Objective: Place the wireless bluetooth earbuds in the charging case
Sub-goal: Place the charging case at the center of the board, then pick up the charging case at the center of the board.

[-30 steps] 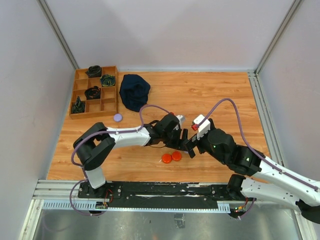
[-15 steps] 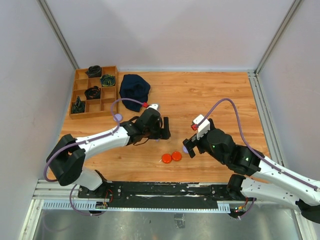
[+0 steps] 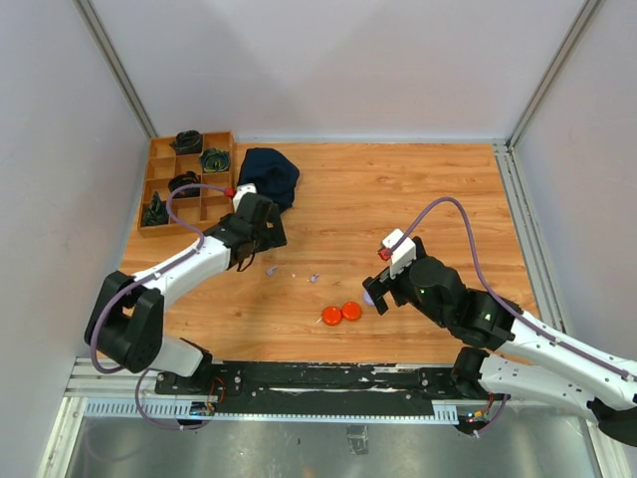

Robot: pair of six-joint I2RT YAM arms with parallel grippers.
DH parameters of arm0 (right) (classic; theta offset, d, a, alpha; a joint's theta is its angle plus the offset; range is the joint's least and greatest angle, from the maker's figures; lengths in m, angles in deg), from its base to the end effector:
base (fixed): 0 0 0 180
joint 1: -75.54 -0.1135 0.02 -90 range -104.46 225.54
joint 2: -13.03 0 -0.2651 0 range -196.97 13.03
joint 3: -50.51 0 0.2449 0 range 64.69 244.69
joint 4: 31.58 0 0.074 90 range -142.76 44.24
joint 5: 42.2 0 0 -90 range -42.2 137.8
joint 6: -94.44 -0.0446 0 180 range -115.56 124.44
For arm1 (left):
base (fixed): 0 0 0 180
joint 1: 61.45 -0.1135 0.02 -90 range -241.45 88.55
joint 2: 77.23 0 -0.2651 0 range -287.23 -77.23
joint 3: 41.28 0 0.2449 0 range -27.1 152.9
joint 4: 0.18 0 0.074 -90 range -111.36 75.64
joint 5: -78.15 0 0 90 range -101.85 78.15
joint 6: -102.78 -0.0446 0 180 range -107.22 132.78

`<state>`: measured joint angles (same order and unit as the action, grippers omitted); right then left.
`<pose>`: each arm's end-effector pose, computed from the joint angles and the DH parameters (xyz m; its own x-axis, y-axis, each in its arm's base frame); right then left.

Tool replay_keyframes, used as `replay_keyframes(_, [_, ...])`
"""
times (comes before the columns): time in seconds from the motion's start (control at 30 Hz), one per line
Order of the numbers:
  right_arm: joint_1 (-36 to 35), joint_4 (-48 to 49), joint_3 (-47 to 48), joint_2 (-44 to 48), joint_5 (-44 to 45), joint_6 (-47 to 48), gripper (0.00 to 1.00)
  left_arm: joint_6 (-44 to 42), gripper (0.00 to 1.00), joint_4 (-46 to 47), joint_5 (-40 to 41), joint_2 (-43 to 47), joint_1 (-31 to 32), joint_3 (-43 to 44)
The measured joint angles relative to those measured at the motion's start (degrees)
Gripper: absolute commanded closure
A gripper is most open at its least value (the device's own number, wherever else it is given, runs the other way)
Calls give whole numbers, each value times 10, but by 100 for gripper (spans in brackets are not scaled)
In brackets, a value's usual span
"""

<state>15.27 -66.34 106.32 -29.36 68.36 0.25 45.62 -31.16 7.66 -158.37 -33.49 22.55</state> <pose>0.0980 0.1401 0.3069 -0.2275 -0.2605 -0.9383 -0.6359 0.7695 -0.0594 0.2633 -0.1229 0.2159 -0.6872 -0.2139 -0.6942 -0.1512 0.9769 -0.1513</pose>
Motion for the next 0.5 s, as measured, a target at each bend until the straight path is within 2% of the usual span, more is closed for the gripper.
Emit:
replay_keyframes(0.27, [3, 6, -1, -7, -7, 7, 1, -14, 3, 14, 49, -42, -78, 1])
replay_keyframes(0.5, [6, 10, -1, -16, -11, 17, 1, -24, 9, 19, 74, -113, -107, 26])
